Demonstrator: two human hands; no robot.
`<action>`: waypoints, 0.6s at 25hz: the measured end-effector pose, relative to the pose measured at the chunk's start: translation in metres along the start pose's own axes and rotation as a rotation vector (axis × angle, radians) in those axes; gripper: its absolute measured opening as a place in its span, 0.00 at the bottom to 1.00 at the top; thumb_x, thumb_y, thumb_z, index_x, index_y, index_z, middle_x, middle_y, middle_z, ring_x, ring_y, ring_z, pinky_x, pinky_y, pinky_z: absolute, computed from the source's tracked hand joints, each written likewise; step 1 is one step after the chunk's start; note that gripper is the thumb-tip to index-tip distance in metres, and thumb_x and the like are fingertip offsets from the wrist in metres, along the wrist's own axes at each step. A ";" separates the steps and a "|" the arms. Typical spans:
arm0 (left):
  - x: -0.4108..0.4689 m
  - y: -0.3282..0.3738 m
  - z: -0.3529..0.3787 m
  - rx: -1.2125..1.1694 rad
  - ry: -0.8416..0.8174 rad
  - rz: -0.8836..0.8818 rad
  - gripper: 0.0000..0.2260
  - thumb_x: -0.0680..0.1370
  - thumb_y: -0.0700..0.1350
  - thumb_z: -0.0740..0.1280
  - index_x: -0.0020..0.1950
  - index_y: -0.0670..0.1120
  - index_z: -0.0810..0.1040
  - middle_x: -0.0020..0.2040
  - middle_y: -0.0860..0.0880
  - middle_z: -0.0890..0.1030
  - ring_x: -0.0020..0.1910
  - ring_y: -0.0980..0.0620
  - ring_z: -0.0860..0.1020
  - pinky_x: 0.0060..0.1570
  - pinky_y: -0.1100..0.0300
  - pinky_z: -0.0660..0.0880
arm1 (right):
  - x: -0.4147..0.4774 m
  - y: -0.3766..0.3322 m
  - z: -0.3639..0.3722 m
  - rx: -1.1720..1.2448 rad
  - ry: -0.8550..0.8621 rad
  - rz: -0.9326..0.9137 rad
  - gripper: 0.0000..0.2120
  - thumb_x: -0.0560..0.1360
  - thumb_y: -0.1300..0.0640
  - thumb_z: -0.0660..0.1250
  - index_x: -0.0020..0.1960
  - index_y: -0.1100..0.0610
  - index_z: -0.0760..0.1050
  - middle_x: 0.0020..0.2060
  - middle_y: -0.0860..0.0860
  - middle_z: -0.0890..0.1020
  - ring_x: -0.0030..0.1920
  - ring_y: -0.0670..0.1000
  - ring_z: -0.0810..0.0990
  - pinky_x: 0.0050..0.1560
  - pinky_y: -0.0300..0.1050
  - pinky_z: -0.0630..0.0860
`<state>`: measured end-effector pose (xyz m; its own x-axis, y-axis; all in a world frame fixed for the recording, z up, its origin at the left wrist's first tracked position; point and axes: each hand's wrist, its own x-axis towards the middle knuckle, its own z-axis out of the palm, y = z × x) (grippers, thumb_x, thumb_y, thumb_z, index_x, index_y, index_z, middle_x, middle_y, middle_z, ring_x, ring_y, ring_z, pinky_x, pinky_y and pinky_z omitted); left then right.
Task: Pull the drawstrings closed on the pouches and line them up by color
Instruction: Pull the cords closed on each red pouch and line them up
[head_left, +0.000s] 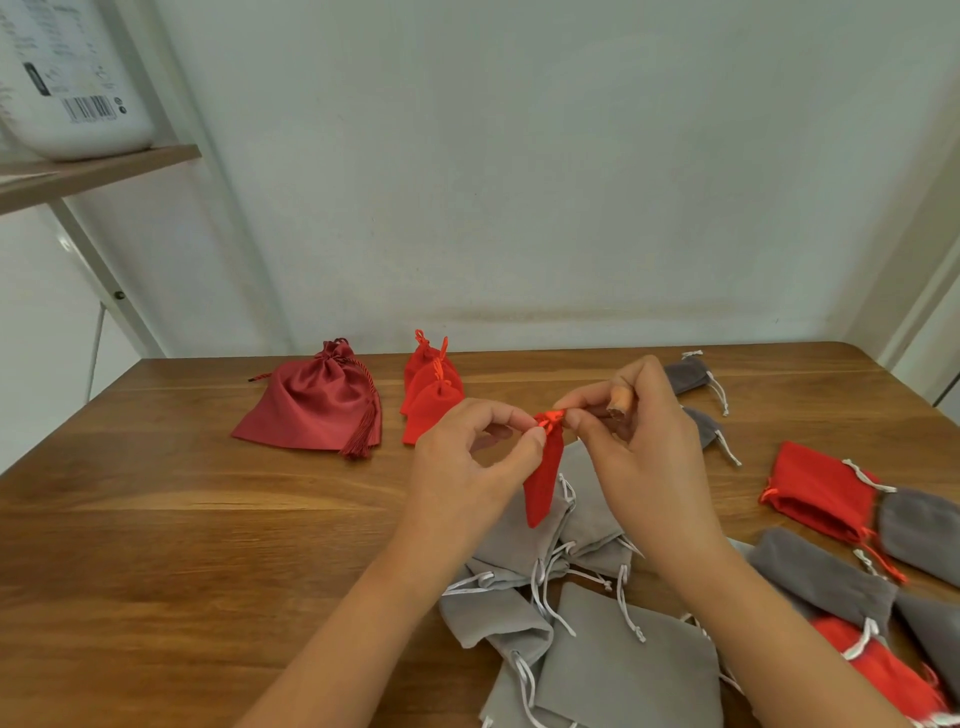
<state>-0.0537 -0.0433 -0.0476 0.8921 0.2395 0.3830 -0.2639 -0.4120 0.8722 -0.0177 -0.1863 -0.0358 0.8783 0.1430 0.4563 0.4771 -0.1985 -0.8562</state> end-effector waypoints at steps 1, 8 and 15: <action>0.000 0.000 0.000 -0.011 0.011 -0.008 0.06 0.69 0.50 0.74 0.42 0.50 0.82 0.43 0.54 0.82 0.47 0.56 0.79 0.52 0.59 0.76 | 0.000 0.000 0.000 0.014 -0.004 0.010 0.20 0.73 0.69 0.67 0.39 0.48 0.61 0.39 0.47 0.83 0.45 0.45 0.82 0.49 0.48 0.78; 0.003 -0.006 -0.001 0.064 0.001 0.046 0.05 0.73 0.42 0.72 0.40 0.51 0.79 0.39 0.55 0.79 0.40 0.57 0.77 0.45 0.63 0.75 | -0.002 0.002 0.001 -0.025 -0.056 -0.014 0.19 0.74 0.69 0.67 0.40 0.51 0.61 0.38 0.46 0.82 0.44 0.42 0.81 0.46 0.39 0.77; 0.007 -0.008 -0.005 -0.314 -0.440 -0.335 0.04 0.76 0.43 0.68 0.41 0.45 0.78 0.38 0.47 0.77 0.40 0.52 0.74 0.47 0.57 0.70 | -0.002 0.008 0.003 -0.247 -0.076 -0.136 0.19 0.74 0.71 0.64 0.41 0.49 0.61 0.40 0.43 0.78 0.44 0.41 0.77 0.40 0.31 0.72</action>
<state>-0.0471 -0.0344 -0.0503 0.9945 -0.1005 -0.0284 0.0199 -0.0840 0.9963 -0.0159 -0.1851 -0.0440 0.8054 0.2544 0.5354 0.5916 -0.4011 -0.6993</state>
